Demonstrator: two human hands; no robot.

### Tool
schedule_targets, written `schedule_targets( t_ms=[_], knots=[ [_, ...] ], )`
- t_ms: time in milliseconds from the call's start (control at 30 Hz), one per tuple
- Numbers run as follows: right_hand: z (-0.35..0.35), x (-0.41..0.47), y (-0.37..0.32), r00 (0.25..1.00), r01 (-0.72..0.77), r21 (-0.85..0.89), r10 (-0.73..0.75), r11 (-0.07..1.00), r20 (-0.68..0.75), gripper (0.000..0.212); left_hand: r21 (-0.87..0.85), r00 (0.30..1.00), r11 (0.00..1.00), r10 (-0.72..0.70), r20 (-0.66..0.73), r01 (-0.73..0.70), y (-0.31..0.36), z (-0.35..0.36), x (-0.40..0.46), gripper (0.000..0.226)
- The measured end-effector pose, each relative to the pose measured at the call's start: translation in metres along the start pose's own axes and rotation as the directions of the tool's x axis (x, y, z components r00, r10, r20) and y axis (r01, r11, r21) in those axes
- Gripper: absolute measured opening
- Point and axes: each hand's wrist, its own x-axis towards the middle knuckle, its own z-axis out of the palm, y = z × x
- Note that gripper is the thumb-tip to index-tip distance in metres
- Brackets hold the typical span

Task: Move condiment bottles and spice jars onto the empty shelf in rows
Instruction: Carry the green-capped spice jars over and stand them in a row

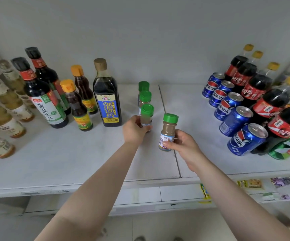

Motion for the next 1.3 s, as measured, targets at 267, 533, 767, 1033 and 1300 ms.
schedule_targets(
  t_ms=[267,533,767,1033,1300],
  knots=[
    [0.003,0.007,0.003,1.0,0.002,-0.014,-0.002,1.0,0.01,0.041,-0.015,0.998,0.999,0.037,0.053,-0.036,-0.006,0.0,-0.005,0.062],
    [0.03,0.017,0.014,0.998,0.052,-0.129,-0.046,0.99,0.043,0.043,-0.319,0.98,0.929,-0.16,0.117,0.19,-0.003,-0.036,-0.04,0.047],
    [0.042,0.029,0.02,0.992,0.116,-0.192,-0.105,0.974,0.069,0.045,-0.434,0.937,0.848,-0.181,0.299,0.303,0.008,-0.051,-0.061,0.025],
    [0.04,0.034,0.023,0.988,0.148,-0.233,-0.131,0.961,0.086,0.046,-0.375,0.95,0.888,-0.175,0.26,0.267,0.017,-0.042,-0.058,0.029],
    [0.041,0.035,0.026,0.99,0.133,-0.245,-0.119,0.96,0.075,0.048,-0.354,0.957,0.902,-0.172,0.233,0.248,0.018,-0.039,-0.055,0.023]
  ],
)
